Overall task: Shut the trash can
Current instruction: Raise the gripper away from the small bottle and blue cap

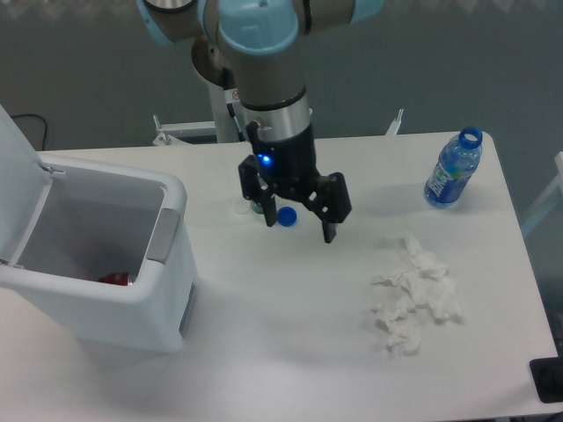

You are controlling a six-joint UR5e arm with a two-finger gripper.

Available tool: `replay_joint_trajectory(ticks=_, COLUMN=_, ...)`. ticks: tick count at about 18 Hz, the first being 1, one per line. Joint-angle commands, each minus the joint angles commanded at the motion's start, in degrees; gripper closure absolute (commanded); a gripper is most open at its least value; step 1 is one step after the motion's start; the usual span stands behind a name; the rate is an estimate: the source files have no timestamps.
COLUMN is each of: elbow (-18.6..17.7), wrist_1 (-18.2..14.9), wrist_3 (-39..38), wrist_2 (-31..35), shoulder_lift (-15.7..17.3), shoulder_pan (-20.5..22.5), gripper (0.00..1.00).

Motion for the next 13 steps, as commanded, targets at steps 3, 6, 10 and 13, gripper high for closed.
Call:
replay_joint_trajectory(ticks=3, elbow=0.09, wrist_1=0.7, wrist_3=0.0, wrist_2=0.0, shoulder_lift=-0.18, shoulder_pan=-0.17, gripper=0.0)
replay_joint_trajectory(ticks=6, elbow=0.0, wrist_1=1.49, wrist_3=-0.96, wrist_2=-0.35, shoulder_lift=-0.26, shoulder_pan=-0.09, gripper=0.0)
replay_joint_trajectory(ticks=10, elbow=0.26, wrist_1=2.73, wrist_3=-3.76, wrist_2=-5.18, shoulder_lift=0.09, shoulder_pan=0.97, gripper=0.0)
replay_joint_trajectory(ticks=13, elbow=0.61, wrist_1=2.73, wrist_3=-9.65, wrist_2=-5.27, shoulder_lift=0.7, shoulder_pan=0.44, gripper=0.0)
